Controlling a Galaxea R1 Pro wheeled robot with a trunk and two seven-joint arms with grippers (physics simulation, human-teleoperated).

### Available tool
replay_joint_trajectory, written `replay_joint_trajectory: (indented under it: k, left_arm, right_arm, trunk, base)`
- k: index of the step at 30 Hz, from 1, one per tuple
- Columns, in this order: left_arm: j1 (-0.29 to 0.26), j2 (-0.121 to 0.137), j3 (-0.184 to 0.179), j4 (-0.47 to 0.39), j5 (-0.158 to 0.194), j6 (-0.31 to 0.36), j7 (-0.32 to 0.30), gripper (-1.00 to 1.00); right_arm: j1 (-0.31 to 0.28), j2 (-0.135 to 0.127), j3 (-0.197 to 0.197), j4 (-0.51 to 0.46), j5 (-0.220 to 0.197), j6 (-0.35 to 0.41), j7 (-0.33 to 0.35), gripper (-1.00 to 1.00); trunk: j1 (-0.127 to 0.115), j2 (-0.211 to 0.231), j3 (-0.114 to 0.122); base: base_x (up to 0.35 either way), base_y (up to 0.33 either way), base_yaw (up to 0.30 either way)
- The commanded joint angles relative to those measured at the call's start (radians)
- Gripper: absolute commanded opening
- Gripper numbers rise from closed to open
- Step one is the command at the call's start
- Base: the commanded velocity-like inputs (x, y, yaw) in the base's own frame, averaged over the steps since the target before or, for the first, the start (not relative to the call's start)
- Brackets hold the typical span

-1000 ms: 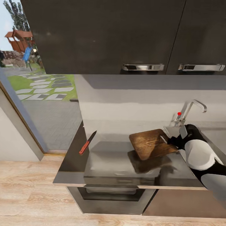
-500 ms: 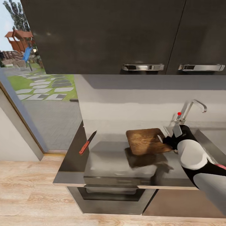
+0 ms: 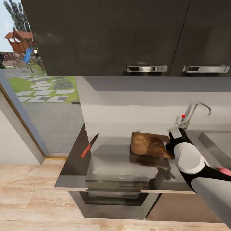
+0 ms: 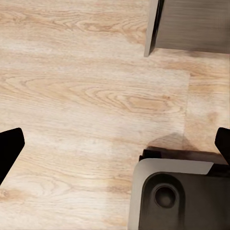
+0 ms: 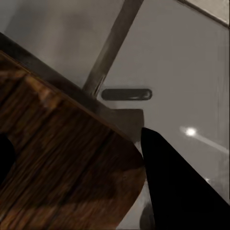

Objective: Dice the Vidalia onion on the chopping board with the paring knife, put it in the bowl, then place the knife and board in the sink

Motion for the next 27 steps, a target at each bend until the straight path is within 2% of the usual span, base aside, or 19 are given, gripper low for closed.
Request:
replay_joint_trajectory:
  k: [1, 4, 8, 10, 14, 18, 27]
  left_arm:
    - [0.000, 0.000, 0.001, -0.001, 0.001, -0.002, -0.001, 1.00]
    - [0.000, 0.000, 0.001, -0.002, 0.001, -0.002, -0.001, 1.00]
    - [0.000, -0.001, 0.001, -0.001, 0.001, -0.002, -0.002, 1.00]
    - [0.000, -0.002, 0.001, -0.001, 0.001, -0.002, -0.002, 1.00]
    - [0.000, -0.002, 0.001, -0.001, 0.001, -0.002, -0.002, 1.00]
    - [0.000, -0.002, 0.001, -0.001, 0.001, -0.002, -0.002, 1.00]
    - [0.000, -0.002, 0.001, -0.002, 0.000, -0.002, -0.002, 1.00]
  right_arm:
    - [-0.001, 0.002, 0.003, -0.003, -0.012, 0.003, -0.027, -1.00]
    - [-0.001, 0.004, 0.058, -0.004, -0.013, 0.006, -0.053, -1.00]
    - [0.000, 0.003, 0.204, -0.001, -0.016, 0.011, -0.060, -1.00]
    - [0.000, 0.002, 0.240, 0.000, -0.017, 0.012, -0.060, -1.00]
    - [0.001, 0.003, 0.263, 0.000, -0.018, 0.012, -0.059, -1.00]
    - [0.001, 0.003, 0.267, 0.000, -0.019, 0.014, -0.046, -1.00]
    - [0.001, -0.001, 0.263, 0.035, -0.016, 0.015, 0.059, -1.00]
  trunk:
    - [0.001, -0.002, -0.002]
    - [0.001, -0.002, -0.002]
    - [0.001, -0.002, -0.002]
    - [0.001, -0.002, -0.002]
    - [0.001, -0.002, -0.002]
    - [0.001, -0.002, -0.002]
    - [0.001, -0.002, -0.002]
  base:
    - [0.000, 0.000, 0.000]
    - [0.000, 0.000, 0.000]
    - [0.000, 0.000, 0.000]
    - [0.000, 0.000, 0.000]
    - [0.000, 0.000, 0.000]
    - [0.000, 0.000, 0.000]
    - [0.000, 0.000, 0.000]
